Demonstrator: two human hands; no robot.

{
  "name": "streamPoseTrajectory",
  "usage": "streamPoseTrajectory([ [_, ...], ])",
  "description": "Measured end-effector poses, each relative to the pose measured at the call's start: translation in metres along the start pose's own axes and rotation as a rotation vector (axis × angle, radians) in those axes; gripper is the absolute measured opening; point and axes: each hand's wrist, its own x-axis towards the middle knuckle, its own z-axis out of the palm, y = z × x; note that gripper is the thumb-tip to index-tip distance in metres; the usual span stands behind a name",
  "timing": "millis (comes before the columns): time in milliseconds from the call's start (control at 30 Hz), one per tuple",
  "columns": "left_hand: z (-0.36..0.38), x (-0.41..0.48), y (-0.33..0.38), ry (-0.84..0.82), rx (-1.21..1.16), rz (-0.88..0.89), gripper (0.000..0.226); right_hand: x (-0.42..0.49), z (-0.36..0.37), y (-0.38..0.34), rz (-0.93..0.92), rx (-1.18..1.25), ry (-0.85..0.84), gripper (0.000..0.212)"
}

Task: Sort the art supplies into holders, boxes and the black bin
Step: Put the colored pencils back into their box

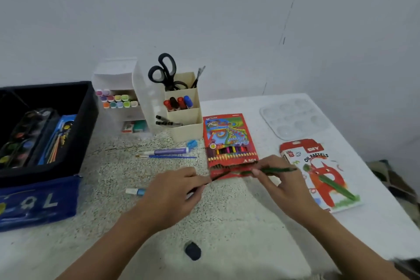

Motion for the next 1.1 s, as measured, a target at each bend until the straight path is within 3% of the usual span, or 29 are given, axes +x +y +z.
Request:
streamPoseTrajectory([
  [200,0.005,0.000,0.013,0.019,0.069,-0.108,0.025,0.003,0.002,0.018,-0.166,-0.019,0.049,0.006],
  [333,0.017,-0.001,0.028,0.074,0.062,-0.202,0.027,-0.001,0.005,0.032,-0.401,-0.115,-0.073,0.020],
  [500,0.029,0.006,0.043,0.116,0.067,-0.307,0.031,0.004,0.004,0.051,-0.530,-0.227,-0.155,0.040],
  [633,0.033,0.010,0.050,0.101,0.106,-0.313,0.032,0.010,0.014,0.061,-0.558,-0.403,-0.165,0.033],
  [733,0.033,0.008,0.055,0.107,0.127,-0.302,0.031,0.013,0.020,0.064,-0.548,-0.463,-0.162,0.047],
  [900,0.037,0.000,0.057,0.096,0.127,-0.310,0.034,0.016,0.028,0.061,-0.557,-0.453,-0.088,0.034],
  [1100,0.042,0.003,0.055,0.138,0.115,-0.366,0.026,0.011,0.026,0.063,-0.496,-0.418,-0.080,0.033],
])
